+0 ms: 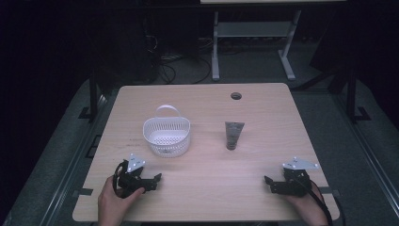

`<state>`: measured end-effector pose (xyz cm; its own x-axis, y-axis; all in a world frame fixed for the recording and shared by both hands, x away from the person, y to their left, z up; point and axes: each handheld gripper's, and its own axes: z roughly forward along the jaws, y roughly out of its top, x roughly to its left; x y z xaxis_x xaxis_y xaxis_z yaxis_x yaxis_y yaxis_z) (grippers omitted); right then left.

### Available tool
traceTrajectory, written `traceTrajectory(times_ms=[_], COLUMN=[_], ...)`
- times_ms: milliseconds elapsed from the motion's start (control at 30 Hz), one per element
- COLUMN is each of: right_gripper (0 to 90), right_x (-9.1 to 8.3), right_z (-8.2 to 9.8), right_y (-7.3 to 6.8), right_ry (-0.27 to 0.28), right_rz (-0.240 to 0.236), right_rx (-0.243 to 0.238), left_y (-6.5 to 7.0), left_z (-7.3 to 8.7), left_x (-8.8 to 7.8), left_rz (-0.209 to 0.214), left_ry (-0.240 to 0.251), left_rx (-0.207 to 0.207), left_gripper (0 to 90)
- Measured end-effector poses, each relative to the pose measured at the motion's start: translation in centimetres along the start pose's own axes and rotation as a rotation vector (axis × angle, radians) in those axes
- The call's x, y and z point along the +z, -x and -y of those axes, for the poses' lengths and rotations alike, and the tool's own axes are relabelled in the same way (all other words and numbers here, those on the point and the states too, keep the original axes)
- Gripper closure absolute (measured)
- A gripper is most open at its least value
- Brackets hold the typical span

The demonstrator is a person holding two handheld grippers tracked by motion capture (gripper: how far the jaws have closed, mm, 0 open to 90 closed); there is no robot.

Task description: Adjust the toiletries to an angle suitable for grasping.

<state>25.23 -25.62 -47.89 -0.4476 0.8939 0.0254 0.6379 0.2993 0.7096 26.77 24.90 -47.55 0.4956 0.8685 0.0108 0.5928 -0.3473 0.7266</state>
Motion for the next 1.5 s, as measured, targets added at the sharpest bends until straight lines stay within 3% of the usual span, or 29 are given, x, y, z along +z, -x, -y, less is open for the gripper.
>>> traceTrajectory(times_ms=[33,100,300,333,367,500,633,1167,1500], right_gripper=[17.1,28.9,59.6,68.8,68.8,83.4,89.3,89.7,89.7], right_x=[0.0,-0.3,-1.4,-1.7,-1.7,-1.8,-2.1,-2.7,-2.7], right_z=[0.0,-0.3,-1.3,-1.7,-1.7,-2.4,-3.0,-5.6,-8.1], right_y=[0.0,0.1,0.0,-0.1,-0.1,-0.2,-0.1,-0.5,-0.7], right_ry=[0.000,-0.009,0.069,0.086,0.086,0.108,0.132,0.196,0.233], right_rz=[0.000,0.004,-0.044,-0.067,-0.067,-0.123,-0.153,-0.195,-0.226], right_rx=[0.000,-0.004,0.002,0.004,0.004,0.007,0.012,-0.033,-0.046], left_y=[0.0,0.0,0.0,0.0,0.0,0.0,0.0,0.0,0.0], left_z=[0.0,0.0,0.0,0.0,0.0,0.0,0.0,0.1,0.1], left_x=[0.0,0.0,0.0,0.0,0.0,0.0,0.0,-0.1,-0.1], left_rz=[0.000,0.000,0.000,0.000,0.000,0.000,0.001,0.006,0.010], left_ry=[0.000,0.000,0.000,0.000,0.000,-0.001,0.000,0.001,0.000], left_rx=[0.000,0.000,0.001,0.001,0.001,0.001,0.001,0.005,0.007], left_gripper=[12.4,12.4,12.5,12.4,12.5,12.5,12.5,12.5,12.5])
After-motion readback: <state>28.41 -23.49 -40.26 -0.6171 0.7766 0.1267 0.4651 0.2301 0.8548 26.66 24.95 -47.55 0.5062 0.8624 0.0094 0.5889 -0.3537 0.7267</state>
